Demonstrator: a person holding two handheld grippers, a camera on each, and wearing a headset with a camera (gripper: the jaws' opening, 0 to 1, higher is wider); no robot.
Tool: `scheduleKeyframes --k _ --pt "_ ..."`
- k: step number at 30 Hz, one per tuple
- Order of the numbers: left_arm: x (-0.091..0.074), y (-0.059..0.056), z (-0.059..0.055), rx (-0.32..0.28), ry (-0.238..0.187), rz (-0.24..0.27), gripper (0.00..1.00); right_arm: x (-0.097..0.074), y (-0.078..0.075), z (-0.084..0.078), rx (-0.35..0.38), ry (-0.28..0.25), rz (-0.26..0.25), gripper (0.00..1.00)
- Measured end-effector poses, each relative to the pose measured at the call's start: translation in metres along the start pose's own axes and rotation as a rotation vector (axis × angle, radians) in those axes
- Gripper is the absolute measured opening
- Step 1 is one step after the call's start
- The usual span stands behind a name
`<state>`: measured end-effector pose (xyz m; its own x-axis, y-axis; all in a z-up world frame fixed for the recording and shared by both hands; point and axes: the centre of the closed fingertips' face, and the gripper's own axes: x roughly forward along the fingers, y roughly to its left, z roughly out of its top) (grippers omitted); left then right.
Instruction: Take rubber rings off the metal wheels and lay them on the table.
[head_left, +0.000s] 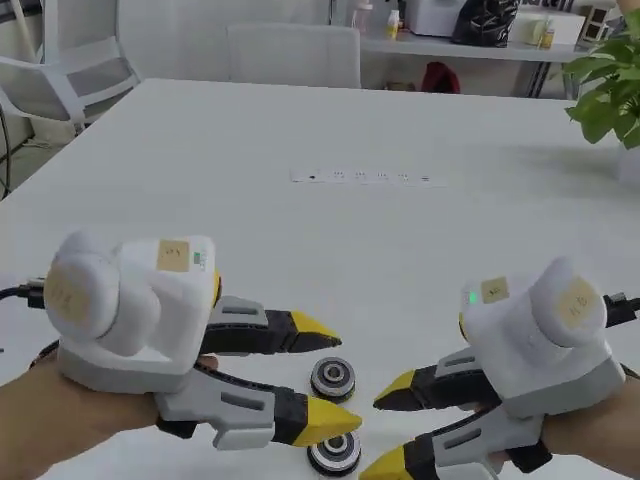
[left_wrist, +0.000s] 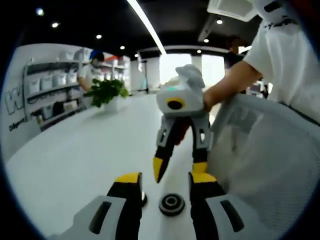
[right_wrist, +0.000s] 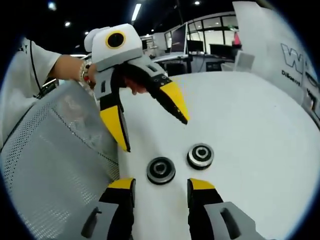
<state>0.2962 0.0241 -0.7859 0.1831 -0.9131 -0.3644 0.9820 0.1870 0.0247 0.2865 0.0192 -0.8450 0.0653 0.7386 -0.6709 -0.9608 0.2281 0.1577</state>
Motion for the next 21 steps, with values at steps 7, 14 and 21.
scheduleKeyframes --k 7,14,21 --pt "0.008 -0.007 -0.024 0.023 0.067 -0.040 0.31 0.009 -0.006 -0.004 -0.008 0.009 -0.001 0.31" --pt "0.013 -0.010 -0.046 0.005 0.114 -0.065 0.25 0.015 0.000 -0.008 -0.001 0.024 0.026 0.28" --pt "0.016 -0.005 -0.056 -0.026 0.130 -0.050 0.20 0.016 0.002 -0.006 0.035 0.003 0.040 0.24"
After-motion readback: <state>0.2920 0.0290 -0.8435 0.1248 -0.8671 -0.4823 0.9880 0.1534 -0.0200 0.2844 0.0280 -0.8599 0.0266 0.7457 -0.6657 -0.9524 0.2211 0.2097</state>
